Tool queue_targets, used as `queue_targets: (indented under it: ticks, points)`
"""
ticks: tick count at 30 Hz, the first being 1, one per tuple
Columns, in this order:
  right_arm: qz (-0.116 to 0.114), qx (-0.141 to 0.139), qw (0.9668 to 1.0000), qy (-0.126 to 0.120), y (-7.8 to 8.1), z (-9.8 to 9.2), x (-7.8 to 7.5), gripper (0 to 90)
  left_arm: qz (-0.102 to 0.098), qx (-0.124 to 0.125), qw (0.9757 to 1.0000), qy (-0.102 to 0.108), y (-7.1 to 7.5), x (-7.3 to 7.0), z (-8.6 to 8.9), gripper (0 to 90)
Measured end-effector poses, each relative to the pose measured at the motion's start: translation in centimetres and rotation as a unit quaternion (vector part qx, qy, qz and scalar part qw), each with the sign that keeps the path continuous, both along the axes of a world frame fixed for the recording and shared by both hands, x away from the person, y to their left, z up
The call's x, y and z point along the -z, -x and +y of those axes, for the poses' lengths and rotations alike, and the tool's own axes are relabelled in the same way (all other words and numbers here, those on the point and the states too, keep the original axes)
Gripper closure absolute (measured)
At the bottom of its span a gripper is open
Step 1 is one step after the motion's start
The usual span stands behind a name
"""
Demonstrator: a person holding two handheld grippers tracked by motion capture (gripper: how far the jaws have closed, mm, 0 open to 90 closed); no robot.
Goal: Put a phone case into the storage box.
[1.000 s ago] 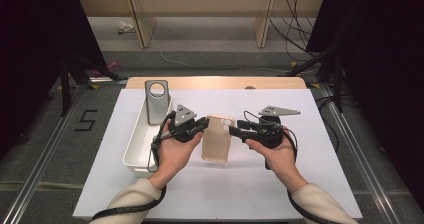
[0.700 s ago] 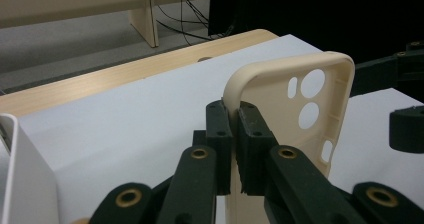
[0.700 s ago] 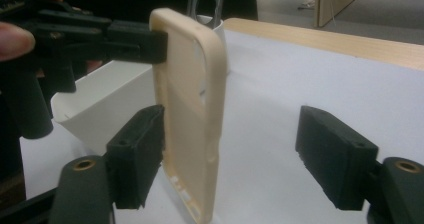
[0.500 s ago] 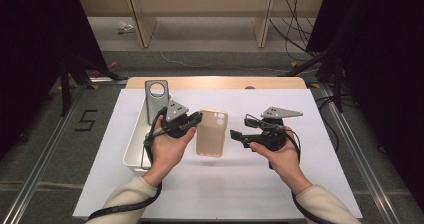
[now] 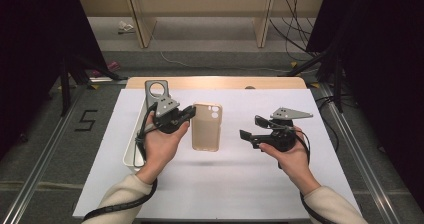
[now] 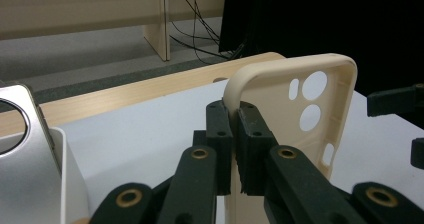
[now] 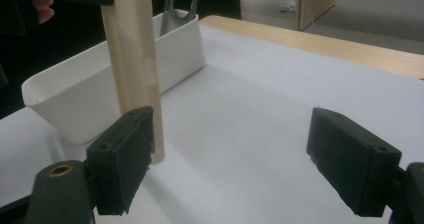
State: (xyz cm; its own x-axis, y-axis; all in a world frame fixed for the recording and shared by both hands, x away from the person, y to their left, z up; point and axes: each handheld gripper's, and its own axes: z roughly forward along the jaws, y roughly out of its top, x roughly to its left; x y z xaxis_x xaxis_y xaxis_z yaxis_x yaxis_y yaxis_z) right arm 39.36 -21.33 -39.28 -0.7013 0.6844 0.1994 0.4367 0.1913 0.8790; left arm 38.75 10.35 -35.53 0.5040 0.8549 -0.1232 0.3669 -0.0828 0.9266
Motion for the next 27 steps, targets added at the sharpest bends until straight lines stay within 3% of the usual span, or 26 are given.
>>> queue_targets:
  ticks: [7, 27]
  points:
    - [-0.009, 0.000, 0.9997, 0.021, 0.2, -0.3, 0.4, 19.9, -0.005, -0.007, 0.9999, 0.009, 0.0, -0.6, 0.6, 85.3]
    - [-0.012, 0.011, 0.9991, 0.039, 1.1, -2.5, 1.0, 19.6, -0.013, -0.020, 0.9995, 0.022, -0.2, -1.8, 2.2, 85.5]
